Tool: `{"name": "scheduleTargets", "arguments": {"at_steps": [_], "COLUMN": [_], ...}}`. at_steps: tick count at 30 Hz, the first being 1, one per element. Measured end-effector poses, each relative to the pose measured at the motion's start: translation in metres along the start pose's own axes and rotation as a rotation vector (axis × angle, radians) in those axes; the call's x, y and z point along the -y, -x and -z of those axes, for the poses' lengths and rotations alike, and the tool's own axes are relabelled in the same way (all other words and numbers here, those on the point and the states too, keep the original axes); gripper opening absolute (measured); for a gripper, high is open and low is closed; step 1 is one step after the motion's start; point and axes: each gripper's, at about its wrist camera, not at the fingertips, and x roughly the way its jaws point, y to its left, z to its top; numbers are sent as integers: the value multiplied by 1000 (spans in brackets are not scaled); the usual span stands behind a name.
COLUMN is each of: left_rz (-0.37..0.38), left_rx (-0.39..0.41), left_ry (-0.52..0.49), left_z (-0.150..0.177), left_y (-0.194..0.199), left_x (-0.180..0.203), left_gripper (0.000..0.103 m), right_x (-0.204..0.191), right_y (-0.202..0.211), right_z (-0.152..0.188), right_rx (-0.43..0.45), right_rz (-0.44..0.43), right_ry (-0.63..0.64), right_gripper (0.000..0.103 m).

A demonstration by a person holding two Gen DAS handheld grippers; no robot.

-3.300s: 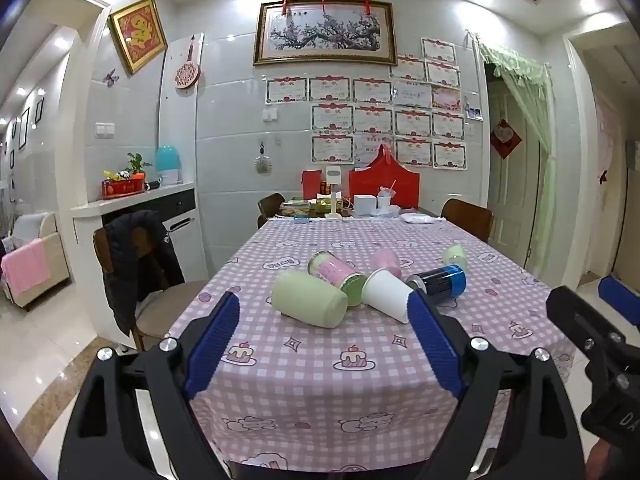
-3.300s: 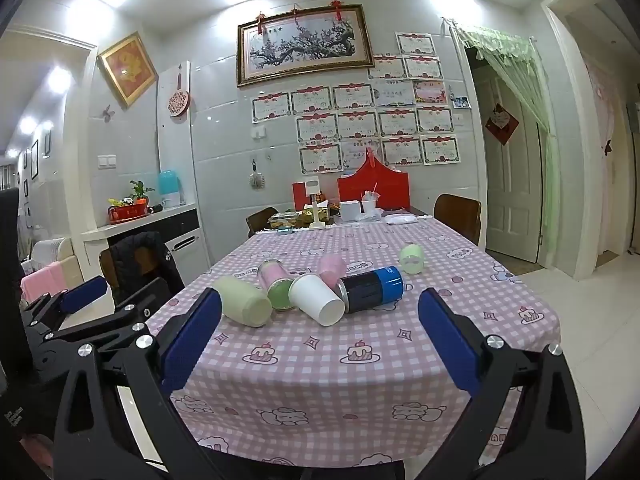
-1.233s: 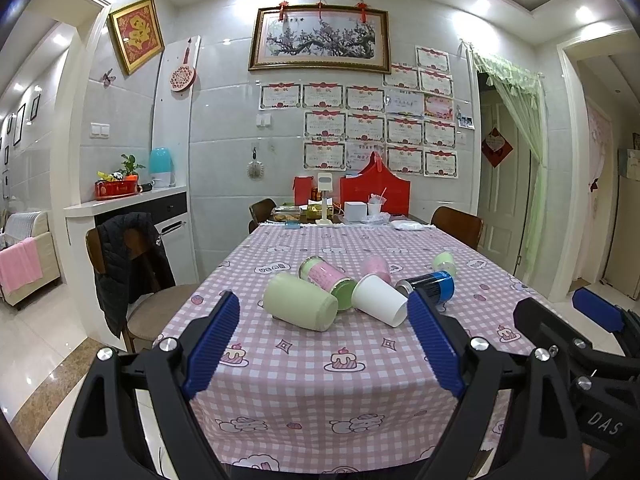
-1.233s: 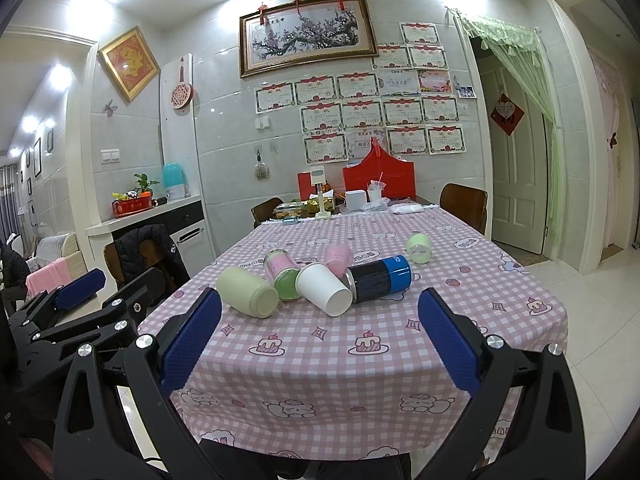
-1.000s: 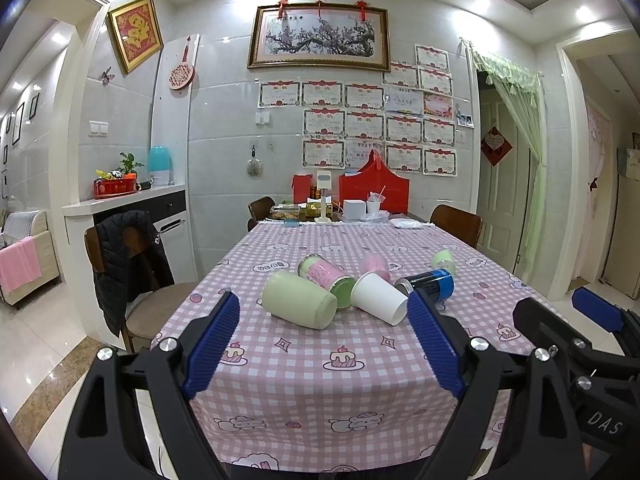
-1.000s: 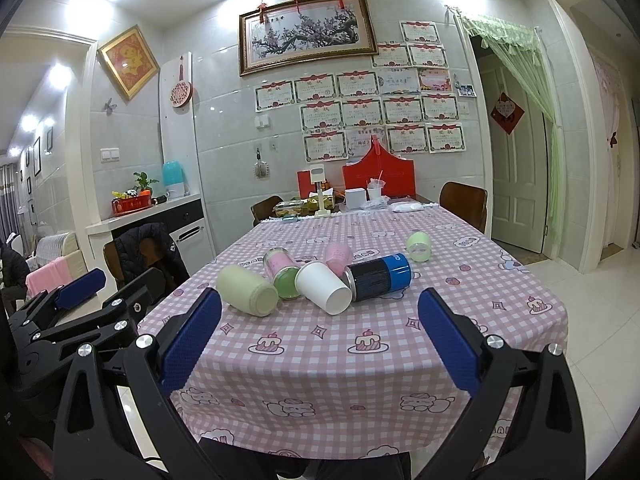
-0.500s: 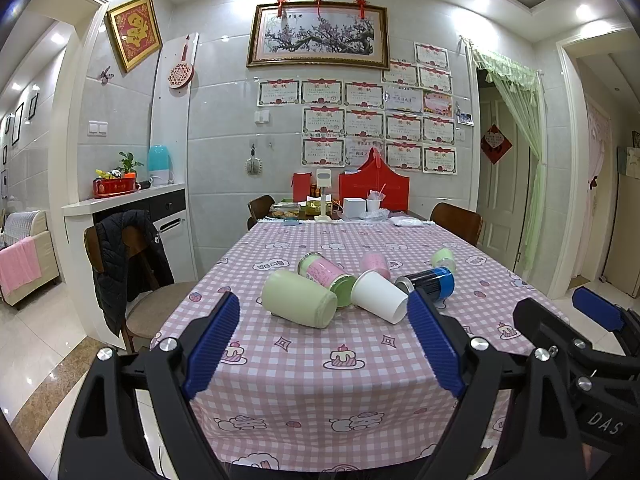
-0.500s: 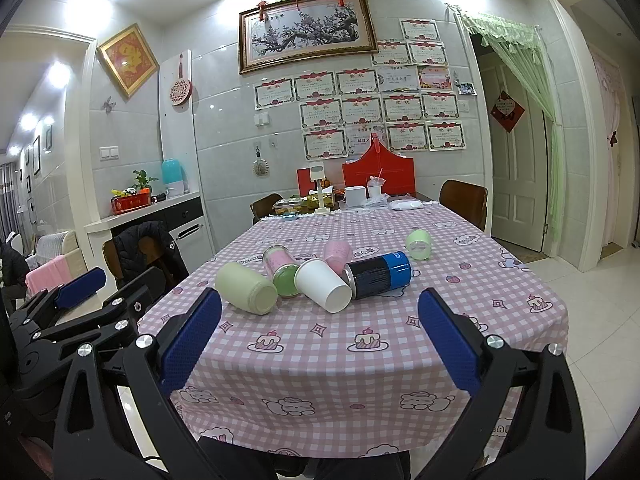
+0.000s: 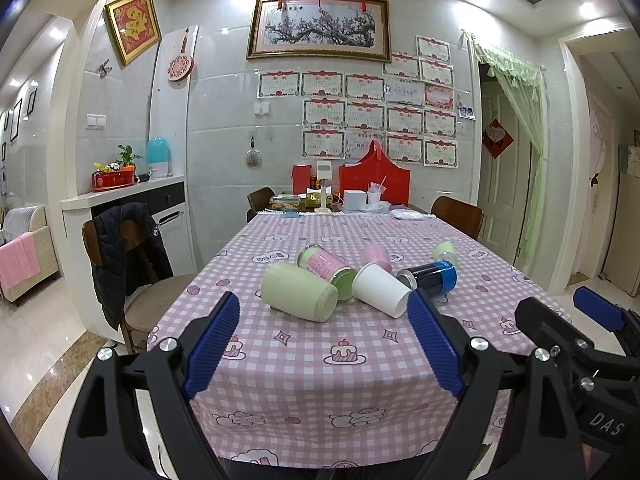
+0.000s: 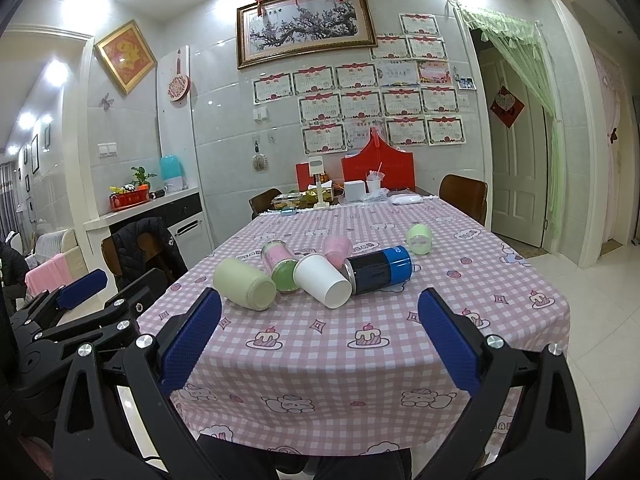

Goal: Flip cup upside down
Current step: 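Move the left gripper toward the white paper cup lying on its side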

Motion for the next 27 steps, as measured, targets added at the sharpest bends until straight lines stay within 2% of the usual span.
{"name": "scheduleTargets", "arguments": {"at_steps": [7,20,27], "left_rz": [21,66,124], "left_rx": [-58,-190,-226], "left_ry": [21,51,91], "left_z": [5,26,32], "left_y": [-24,-84,-118], "left_x": [-4,0,7], "left_gripper": [85,85,85], "right_x": [8,29,49], "right_y": [-14,-56,-77], "right_z": [0,8,8], "right_rx": [-49,-163,-198], "right_rz": [-12,25,47], "right_ry": [-38,-124,-194], "right_gripper": [95,95,95]}}
